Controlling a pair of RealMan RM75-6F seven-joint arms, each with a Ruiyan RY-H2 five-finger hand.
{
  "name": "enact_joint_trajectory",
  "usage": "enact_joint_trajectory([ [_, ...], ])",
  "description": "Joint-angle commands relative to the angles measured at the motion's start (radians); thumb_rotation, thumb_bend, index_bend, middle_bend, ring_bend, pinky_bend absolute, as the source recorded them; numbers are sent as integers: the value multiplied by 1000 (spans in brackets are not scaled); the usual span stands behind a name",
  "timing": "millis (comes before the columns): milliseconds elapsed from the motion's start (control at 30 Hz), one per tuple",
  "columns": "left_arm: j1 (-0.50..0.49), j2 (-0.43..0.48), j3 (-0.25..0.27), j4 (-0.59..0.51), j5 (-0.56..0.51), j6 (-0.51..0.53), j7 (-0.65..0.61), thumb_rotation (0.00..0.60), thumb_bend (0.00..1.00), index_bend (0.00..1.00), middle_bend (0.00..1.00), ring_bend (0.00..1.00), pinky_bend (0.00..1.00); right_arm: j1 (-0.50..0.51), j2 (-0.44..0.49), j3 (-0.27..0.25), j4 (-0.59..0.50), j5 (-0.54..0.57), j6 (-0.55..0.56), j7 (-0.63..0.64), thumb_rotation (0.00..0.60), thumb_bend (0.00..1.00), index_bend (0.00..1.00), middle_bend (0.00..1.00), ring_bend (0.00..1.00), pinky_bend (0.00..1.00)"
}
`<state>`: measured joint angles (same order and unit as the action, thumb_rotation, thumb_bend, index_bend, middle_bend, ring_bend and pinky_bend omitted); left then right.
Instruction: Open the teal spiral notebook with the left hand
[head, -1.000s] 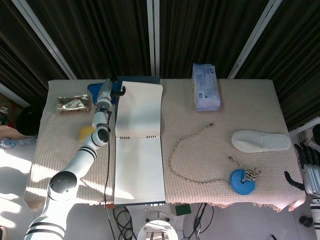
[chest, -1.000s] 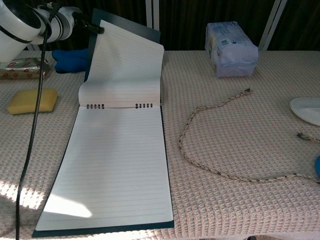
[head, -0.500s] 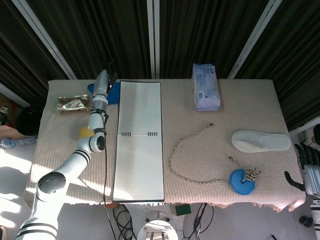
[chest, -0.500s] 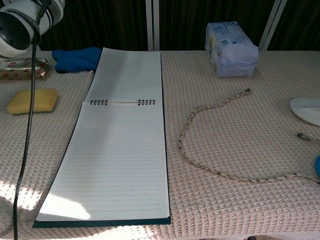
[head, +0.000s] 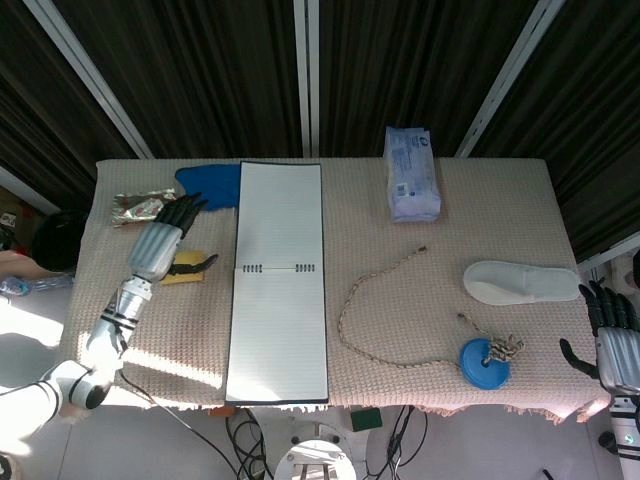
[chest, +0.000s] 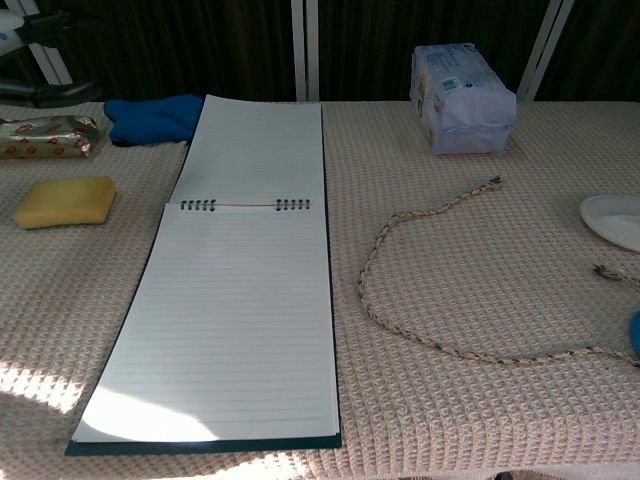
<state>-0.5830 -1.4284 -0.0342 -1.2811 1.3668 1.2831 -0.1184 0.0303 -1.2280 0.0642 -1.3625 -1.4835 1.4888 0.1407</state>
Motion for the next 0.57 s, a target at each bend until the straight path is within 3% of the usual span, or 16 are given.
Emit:
enact_joint_trajectory([
  [33,250,64,183,-82,114,221,175,176,158,45,0,0,96,-4,-28,-4,30,-33,34,-4,600,279,0,0,0,0],
  [167,326,71,207,-104,137,286,199,154,157,45,0,0,95,-4,-32,-15,29,-49,40,-27,600,275,0,0,0,0],
  [567,399,91,171,-118,161,316,165,145,158,45,0,0,95,-21,-23,-41,24,-79,64,-19,600,275,0,0,0,0],
])
